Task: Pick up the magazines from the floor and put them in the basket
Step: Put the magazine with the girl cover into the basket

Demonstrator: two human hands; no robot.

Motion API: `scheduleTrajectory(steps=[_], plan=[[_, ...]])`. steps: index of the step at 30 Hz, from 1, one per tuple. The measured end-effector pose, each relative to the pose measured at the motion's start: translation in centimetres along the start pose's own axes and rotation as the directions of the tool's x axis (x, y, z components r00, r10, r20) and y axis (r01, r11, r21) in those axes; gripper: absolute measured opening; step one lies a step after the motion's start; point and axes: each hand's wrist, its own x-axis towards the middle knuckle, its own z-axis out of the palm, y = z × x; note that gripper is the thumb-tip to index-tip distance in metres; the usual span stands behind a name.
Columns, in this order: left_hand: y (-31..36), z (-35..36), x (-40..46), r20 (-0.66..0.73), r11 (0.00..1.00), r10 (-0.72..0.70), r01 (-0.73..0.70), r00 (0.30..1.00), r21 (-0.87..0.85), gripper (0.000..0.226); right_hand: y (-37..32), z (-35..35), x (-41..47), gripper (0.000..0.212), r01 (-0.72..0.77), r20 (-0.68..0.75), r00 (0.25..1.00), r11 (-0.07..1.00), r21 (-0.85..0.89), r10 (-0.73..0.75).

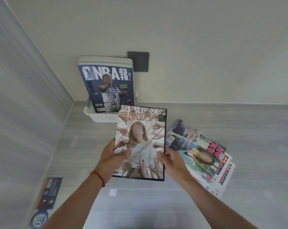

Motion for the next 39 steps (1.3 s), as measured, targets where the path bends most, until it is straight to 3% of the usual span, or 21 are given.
scheduleTrajectory(steps=[6, 10, 12, 15, 17, 20, 24, 27, 29, 32, 36, 39], plan=[[3.0, -5.3, 2.2, -0.051, 0.993, 0.110, -0.108, 0.993, 0.044, 0.038, -4.0, 3.6, 4.7, 0.027, 0.028, 0.021, 0.999, 1.000, -0.009, -0.028], [4.7, -8.4, 5.1, -0.147, 0.975, 0.152, -0.124, 0.977, 0.183, 0.034, -7.0, 6.0, 8.9, 0.018, -0.122, -0.003, 0.993, 0.991, 0.052, 0.122], [6.2, -9.7, 6.8, -0.151, 0.975, 0.171, -0.144, 0.974, 0.172, 0.032, -8.6, 6.7, 11.7, 0.004, -0.102, -0.070, 0.993, 0.991, -0.092, 0.096], [9.8, -11.2, 9.5, -0.180, 0.966, 0.241, -0.217, 0.954, 0.143, 0.021, -12.3, 6.9, 15.8, 0.020, -0.004, -0.195, 0.979, 0.946, -0.323, -0.062], [12.2, -12.2, 11.5, -0.259, 0.920, 0.350, -0.279, 0.900, 0.275, 0.020, -14.6, 6.7, 18.1, 0.018, 0.052, -0.227, 0.964, 0.933, -0.355, -0.140], [14.6, -13.6, 14.1, -0.330, 0.808, 0.459, -0.234, 0.825, 0.540, 0.007, -16.8, 6.9, 20.9, 0.015, 0.081, -0.223, 0.959, 0.921, -0.381, -0.176], [15.6, -14.7, 17.7, -0.355, 0.825, 0.340, -0.094, 0.871, 0.558, 0.012, -17.0, 7.6, 23.8, 0.014, 0.073, -0.148, 0.974, 0.862, -0.501, -0.169], [15.0, -15.4, 20.1, -0.376, 0.872, 0.212, -0.001, 0.902, 0.489, 0.010, -16.0, 8.1, 25.0, 0.021, 0.025, -0.114, 0.990, 0.895, -0.445, -0.084], [13.5, -15.5, 21.1, -0.416, 0.901, 0.141, 0.058, 0.898, 0.431, 0.011, -14.9, 8.7, 25.1, 0.022, -0.024, -0.153, 0.987, 0.903, -0.429, -0.047], [11.1, -15.4, 22.2, -0.406, 0.979, -0.013, 0.094, 0.914, 0.180, 0.013, -13.4, 9.7, 25.0, 0.023, -0.100, -0.239, 0.971, 0.888, -0.449, -0.012], [9.7, -15.7, 23.6, -0.458, 0.987, -0.081, 0.137, 0.885, 0.090, 0.009, -13.1, 10.5, 25.9, 0.019, -0.109, -0.285, 0.958, 0.900, -0.422, -0.018], [9.6, -15.5, 24.3, -0.400, 0.980, -0.101, 0.160, 0.911, 0.116, 0.010, -12.7, 11.1, 26.5, 0.022, -0.110, -0.326, 0.945, 0.913, -0.393, -0.026]])
